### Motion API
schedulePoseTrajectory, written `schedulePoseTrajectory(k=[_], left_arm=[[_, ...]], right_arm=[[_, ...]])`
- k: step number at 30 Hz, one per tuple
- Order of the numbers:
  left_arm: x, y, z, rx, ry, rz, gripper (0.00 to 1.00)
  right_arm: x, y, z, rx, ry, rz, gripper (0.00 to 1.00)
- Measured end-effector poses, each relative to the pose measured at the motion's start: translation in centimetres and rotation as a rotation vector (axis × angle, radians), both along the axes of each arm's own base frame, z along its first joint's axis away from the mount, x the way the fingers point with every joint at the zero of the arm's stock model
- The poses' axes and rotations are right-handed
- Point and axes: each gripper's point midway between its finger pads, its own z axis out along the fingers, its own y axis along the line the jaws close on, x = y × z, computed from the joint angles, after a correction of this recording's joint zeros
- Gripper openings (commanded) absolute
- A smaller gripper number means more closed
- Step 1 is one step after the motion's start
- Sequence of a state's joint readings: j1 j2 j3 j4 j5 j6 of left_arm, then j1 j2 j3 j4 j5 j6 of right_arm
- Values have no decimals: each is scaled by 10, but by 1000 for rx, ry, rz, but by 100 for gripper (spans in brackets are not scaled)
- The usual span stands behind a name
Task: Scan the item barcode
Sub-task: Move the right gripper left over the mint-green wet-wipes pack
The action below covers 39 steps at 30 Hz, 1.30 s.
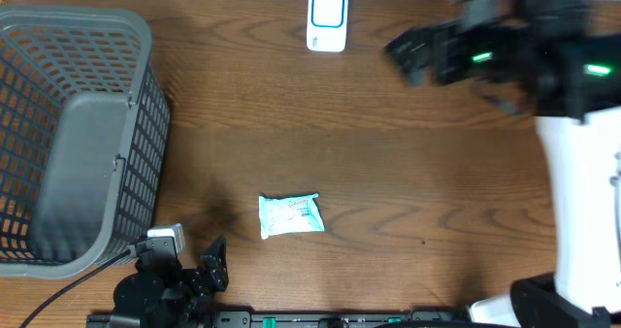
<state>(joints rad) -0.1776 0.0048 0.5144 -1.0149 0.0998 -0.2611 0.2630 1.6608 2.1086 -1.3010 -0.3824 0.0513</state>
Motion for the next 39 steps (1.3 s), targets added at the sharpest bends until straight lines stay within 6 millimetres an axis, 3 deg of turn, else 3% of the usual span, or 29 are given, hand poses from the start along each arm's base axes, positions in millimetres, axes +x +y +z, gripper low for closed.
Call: schedulePoseTrajectory(k=[5,9,12,19,24,31,37,39], left_arm=[[0,0,0,0,0,0,86],[0,0,0,0,1,0,86],[0,0,0,0,0,0,86],[0,0,0,0,0,0,86],[0,0,0,0,0,0,86],[0,0,0,0,0,0,86],[0,0,0,0,1,0,86],[0,0,0,0,0,0,86]], right_arm=[[-30,77,-94,-91,170,274,99],[-57,112,-151,-145,261,390,99],[-74,117,-183,-173,357,348,99],[-110,104,-253,-199,591,204,99],[-132,115,-288,-99,653,265,99],[-150,134,-304,55,646,387,99],[-156,133,-325,90,604,412,99],[-157,128,-334,67,599,392,92]])
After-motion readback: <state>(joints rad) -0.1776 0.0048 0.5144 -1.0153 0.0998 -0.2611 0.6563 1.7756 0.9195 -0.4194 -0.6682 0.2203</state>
